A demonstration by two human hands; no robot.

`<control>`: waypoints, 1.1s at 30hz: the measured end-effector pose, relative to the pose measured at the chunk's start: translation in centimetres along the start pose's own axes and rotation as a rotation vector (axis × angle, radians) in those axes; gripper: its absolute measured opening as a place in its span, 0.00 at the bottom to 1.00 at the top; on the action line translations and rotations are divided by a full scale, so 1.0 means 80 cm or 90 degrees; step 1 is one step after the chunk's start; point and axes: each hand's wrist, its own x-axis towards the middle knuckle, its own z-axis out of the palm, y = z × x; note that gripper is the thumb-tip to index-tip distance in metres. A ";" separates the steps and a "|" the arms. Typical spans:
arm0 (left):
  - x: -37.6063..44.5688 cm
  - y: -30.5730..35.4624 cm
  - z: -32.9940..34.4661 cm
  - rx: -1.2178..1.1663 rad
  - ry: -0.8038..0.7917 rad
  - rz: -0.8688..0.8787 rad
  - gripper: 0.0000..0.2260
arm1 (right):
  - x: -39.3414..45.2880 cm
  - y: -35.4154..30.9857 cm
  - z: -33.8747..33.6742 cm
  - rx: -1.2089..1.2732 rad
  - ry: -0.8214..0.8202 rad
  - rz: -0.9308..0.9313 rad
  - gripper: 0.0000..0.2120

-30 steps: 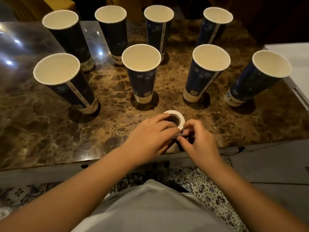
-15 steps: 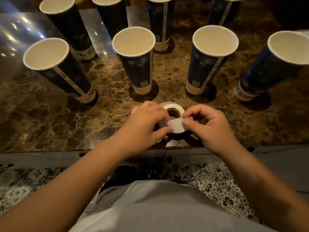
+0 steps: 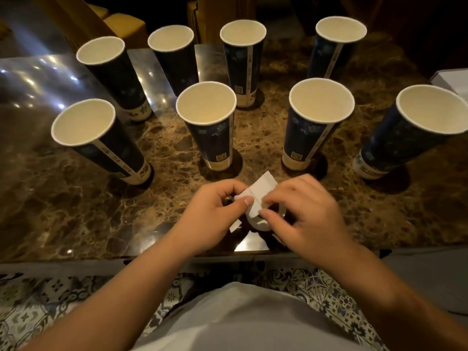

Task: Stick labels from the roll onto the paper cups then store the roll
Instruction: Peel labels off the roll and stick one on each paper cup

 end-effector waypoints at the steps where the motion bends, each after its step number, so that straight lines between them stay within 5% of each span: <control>1: -0.001 0.000 0.000 -0.003 -0.009 0.002 0.06 | 0.001 -0.001 0.002 -0.009 -0.023 0.010 0.09; 21: -0.011 -0.001 0.009 0.290 0.002 0.132 0.07 | 0.004 -0.005 -0.002 -0.040 -0.068 0.046 0.09; 29: -0.021 0.003 0.012 0.179 0.172 0.042 0.06 | 0.012 -0.005 -0.027 0.152 0.112 0.319 0.09; 33: -0.025 0.011 0.013 0.253 0.245 0.091 0.15 | 0.005 -0.009 -0.037 0.097 0.162 0.291 0.07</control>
